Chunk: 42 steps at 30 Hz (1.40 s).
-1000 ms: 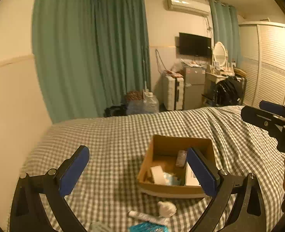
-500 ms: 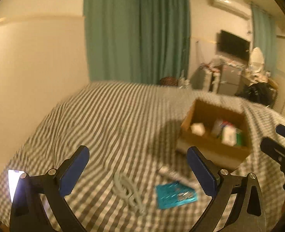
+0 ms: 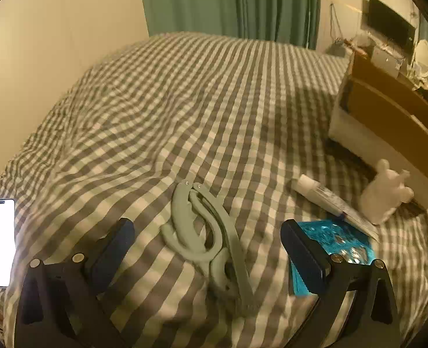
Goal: Organize objects
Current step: 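Grasp the pale green plastic clip with the left tool while the right tool grasps the rabbit figurine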
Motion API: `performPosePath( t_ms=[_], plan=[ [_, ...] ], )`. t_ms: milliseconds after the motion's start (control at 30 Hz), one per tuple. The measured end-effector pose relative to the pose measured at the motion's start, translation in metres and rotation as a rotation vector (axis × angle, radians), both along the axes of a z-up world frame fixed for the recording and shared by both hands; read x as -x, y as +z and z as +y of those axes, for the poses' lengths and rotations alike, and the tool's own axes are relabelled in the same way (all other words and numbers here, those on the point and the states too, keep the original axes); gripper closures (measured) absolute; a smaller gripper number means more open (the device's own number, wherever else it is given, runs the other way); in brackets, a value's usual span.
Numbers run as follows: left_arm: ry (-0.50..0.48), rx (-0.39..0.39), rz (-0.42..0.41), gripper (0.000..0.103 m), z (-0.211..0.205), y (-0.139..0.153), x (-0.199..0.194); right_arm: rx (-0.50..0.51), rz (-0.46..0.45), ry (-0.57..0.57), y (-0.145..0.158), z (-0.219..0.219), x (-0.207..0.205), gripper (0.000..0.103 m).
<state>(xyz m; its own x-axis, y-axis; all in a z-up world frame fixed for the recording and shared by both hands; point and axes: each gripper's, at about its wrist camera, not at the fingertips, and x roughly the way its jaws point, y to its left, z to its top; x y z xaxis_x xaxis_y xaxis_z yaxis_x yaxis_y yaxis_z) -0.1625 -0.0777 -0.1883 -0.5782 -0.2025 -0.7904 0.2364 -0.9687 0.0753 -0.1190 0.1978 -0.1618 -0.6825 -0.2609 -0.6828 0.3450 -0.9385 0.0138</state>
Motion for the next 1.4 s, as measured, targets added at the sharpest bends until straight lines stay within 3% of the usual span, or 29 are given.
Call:
performPosePath(
  t_ms=[167,267,400,533,767,1100,1167,1233,1267,1333,1400],
  plan=[
    [-0.075,0.031,-0.078,0.006,0.015,-0.019,0.007,0.008,-0.017,-0.022,-0.004,0.008,-0.001,0.000],
    [-0.099,0.015,-0.097,0.036,0.019,-0.022,0.004,0.010,-0.013,-0.024,-0.003,0.009,-0.001,0.000],
    [-0.124,-0.013,-0.090,0.036,0.020,-0.020,-0.003,0.018,-0.013,-0.028,-0.004,0.011,-0.001,0.000],
    [-0.145,-0.052,-0.026,0.036,0.021,-0.008,-0.017,0.010,-0.023,-0.026,-0.008,0.008,0.002,0.000],
    [-0.076,-0.130,0.071,0.036,0.001,0.013,-0.026,0.030,-0.039,-0.023,-0.011,-0.008,0.026,0.000],
    [-0.073,-0.184,0.086,0.036,-0.009,0.012,-0.027,0.020,-0.096,-0.045,-0.034,-0.050,0.072,0.001],
    [-0.085,-0.194,0.089,0.036,-0.009,0.012,-0.027,0.028,-0.116,-0.056,-0.037,-0.051,0.080,0.010],
    [-0.091,-0.194,0.090,0.036,-0.008,0.012,-0.028,0.014,-0.138,-0.066,-0.042,-0.053,0.086,0.029],
    [-0.094,-0.192,0.091,0.036,-0.007,0.012,-0.028,0.014,-0.143,-0.063,-0.042,-0.053,0.088,0.032],
    [-0.096,-0.188,0.092,0.036,-0.006,0.012,-0.028,0.005,-0.149,-0.060,-0.044,-0.052,0.088,0.054],
    [-0.103,-0.184,0.093,0.036,-0.005,0.012,-0.029,-0.017,-0.135,-0.061,-0.043,-0.050,0.084,0.060]
  ],
)
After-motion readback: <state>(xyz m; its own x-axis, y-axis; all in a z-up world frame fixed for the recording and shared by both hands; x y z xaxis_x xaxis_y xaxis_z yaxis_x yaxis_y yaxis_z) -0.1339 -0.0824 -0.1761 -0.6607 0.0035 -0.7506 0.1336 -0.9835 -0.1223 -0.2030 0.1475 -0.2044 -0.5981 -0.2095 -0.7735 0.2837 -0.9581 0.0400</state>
